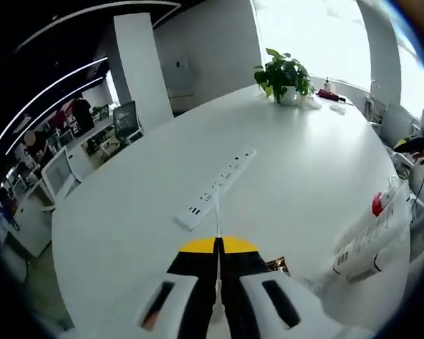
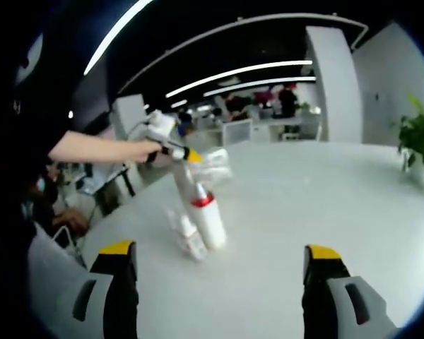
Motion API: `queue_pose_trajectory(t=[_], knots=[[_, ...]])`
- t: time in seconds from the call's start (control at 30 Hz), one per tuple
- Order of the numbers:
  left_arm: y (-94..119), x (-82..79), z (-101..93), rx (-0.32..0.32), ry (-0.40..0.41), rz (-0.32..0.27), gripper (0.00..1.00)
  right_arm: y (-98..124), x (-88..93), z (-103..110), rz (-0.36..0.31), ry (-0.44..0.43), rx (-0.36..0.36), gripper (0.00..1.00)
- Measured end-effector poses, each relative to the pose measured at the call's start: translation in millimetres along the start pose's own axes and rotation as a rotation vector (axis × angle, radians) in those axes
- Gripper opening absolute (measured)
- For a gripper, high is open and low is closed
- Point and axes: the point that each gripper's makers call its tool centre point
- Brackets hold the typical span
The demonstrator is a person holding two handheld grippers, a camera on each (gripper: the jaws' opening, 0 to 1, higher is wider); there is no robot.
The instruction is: Arrange the skincare products in the storage area until every visible bottle or jar stands upright without overlapping.
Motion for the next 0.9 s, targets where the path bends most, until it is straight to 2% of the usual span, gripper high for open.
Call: queue_pose_trajectory(t=[0.13,0.5,0.7,0.9], knots=[[21,-11.1,0.9,-0.027,-0.032,-0.021,0.0,1,-10.2,6,-0.015,0.017,-0.018,0.96],[82,-28.3,-10.3,-0.025,-0.038,-0.084,0.0,-4,-30.1,30,-0.04,0.062,-0.085,0.97],[118,-48.0,-24.4,0.014,-0.046,-0.133,0.0,-4,-36.5,45,-0.048,0.09,-0.128,0.98],[142,-59.3,-38.4,0.032,-0.063,-0.155,0.0,0,-41.1,59,-0.059,0.103,-0.155,0.98]])
Point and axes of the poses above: the point that each gripper's makers call its tool centre point, and the gripper's own axes: y roughly backward along the fingers, z roughly to its left, x roughly out of its underside, and after that the axes turned 7 degrees about -y, right-handed
